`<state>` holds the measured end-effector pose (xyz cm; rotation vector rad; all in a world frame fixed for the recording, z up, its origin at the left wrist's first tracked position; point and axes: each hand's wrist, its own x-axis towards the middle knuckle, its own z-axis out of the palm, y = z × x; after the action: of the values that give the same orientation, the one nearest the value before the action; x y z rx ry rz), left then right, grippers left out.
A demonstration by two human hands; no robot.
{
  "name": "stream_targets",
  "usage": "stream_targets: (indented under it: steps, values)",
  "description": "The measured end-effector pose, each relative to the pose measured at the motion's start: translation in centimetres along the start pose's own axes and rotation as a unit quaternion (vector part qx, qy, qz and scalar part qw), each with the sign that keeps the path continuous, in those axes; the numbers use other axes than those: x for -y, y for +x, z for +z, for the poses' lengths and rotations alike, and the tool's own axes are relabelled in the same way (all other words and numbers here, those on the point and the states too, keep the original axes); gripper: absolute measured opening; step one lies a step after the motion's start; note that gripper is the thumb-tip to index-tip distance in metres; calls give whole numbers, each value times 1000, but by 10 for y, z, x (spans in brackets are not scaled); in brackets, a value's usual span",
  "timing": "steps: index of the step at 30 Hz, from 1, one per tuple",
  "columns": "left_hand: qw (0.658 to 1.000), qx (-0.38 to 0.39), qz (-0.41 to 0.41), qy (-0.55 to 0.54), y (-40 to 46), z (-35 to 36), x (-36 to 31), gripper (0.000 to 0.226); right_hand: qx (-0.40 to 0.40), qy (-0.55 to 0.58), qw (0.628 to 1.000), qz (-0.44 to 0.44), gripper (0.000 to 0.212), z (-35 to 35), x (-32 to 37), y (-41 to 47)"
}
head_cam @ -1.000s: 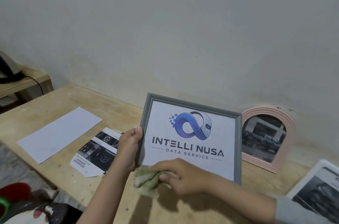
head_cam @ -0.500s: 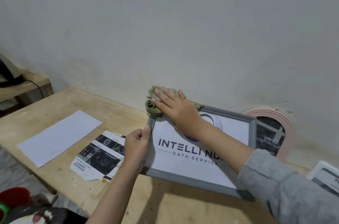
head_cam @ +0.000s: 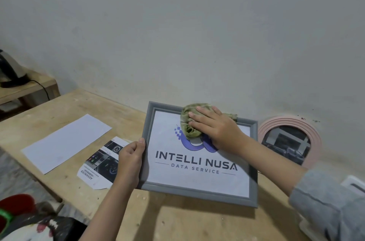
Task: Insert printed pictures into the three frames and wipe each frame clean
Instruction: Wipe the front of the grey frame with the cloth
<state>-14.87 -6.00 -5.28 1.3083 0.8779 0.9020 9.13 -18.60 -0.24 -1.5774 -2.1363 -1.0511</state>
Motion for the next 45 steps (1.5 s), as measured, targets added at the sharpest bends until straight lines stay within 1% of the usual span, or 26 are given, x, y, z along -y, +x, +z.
stream_targets:
  steps: [2, 4, 5, 8, 11, 14, 18, 23, 25, 29, 33, 38, 41, 43, 45]
  values:
    - [1000, -10, 7, -8, 1, -1, 0, 51, 7, 10, 1000, 5, 39, -2, -8, -12]
    - [1000, -18, 10, -13, 3, -2, -1, 42, 21, 22, 999, 14, 33, -6, -16, -25]
    - [1000, -20, 13, -12, 4, -3, -2, 40, 30, 25, 999, 19, 33, -8, -20, -31]
    - [999, -30, 16, -11, 7, -8, -4, 39, 60, 21, 997, 31, 43, -17, -32, -45]
    - [999, -40, 20, -8, 8, -12, -10, 34, 71, 20, 996, 56, 46, -24, -40, -57]
    - [999, -50, 20, -6, 10, -15, -14, 34, 80, 19, 993, 85, 49, -28, -45, -67]
    - [998, -63, 22, -9, 8, -19, -18, 35, 92, 13, 987, 131, 67, -31, -48, -73]
    - [997, -78, 19, 6, 4, -19, -21, 38, 46, 49, 978, 198, 65, -19, -35, -76]
    - [996, -89, 19, 10, 3, -20, -21, 39, 51, 70, 974, 210, 65, -12, -28, -80]
    - [994, -102, 19, 26, 3, -24, -22, 37, 89, 113, 968, 206, 70, -1, -13, -93]
    - [993, -111, 5, 28, 3, -25, -25, 35, 106, 142, 966, 187, 63, 1, 9, -102]
    - [990, -136, -8, 23, 3, -23, -26, 37, 125, 197, 955, 184, 66, 4, 31, -110]
    - [987, -158, -15, 23, 7, -23, -25, 38, 131, 223, 949, 182, 55, 2, 38, -114]
    - [985, -170, -14, 17, 8, -22, -26, 41, 130, 251, 938, 199, 53, 2, 42, -117]
    - [984, -177, -14, 18, 10, -22, -24, 41, 135, 294, 916, 236, 55, 1, 44, -118]
